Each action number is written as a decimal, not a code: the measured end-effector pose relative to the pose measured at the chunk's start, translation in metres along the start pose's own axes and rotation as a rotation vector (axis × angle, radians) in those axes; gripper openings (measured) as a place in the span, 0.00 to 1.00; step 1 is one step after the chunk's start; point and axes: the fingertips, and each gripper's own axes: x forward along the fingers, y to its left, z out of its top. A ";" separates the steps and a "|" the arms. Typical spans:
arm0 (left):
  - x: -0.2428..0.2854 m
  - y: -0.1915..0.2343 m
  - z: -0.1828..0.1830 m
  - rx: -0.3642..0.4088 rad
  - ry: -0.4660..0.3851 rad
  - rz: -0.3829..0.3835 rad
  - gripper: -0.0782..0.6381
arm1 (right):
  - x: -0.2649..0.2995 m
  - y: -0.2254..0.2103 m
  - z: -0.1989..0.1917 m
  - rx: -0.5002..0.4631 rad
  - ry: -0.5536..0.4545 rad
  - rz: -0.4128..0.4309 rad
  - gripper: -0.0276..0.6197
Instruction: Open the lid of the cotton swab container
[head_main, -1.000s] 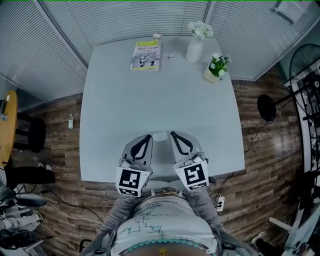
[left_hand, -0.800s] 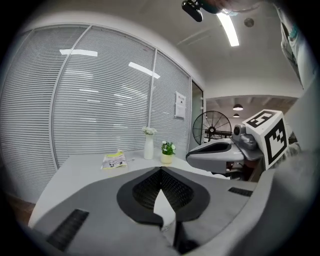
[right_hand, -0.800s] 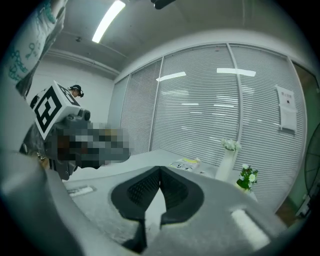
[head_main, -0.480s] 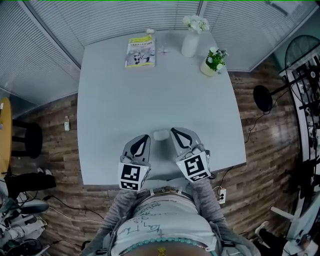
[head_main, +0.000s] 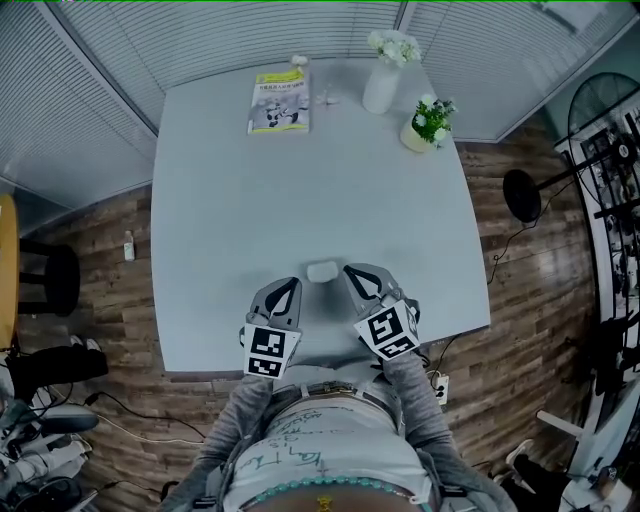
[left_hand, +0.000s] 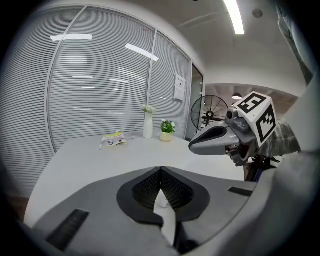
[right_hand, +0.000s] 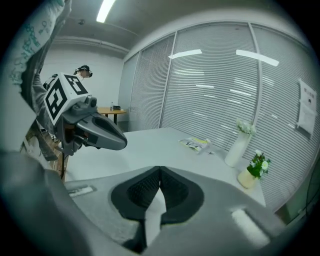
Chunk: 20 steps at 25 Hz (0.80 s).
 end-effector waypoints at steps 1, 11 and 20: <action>0.002 0.000 -0.004 -0.002 0.011 -0.005 0.10 | 0.003 0.001 -0.004 0.002 0.010 0.010 0.05; 0.016 0.002 -0.045 0.034 0.115 -0.041 0.10 | 0.032 0.018 -0.065 0.015 0.156 0.108 0.05; 0.029 0.001 -0.070 0.024 0.185 -0.068 0.10 | 0.044 0.027 -0.098 0.066 0.200 0.167 0.05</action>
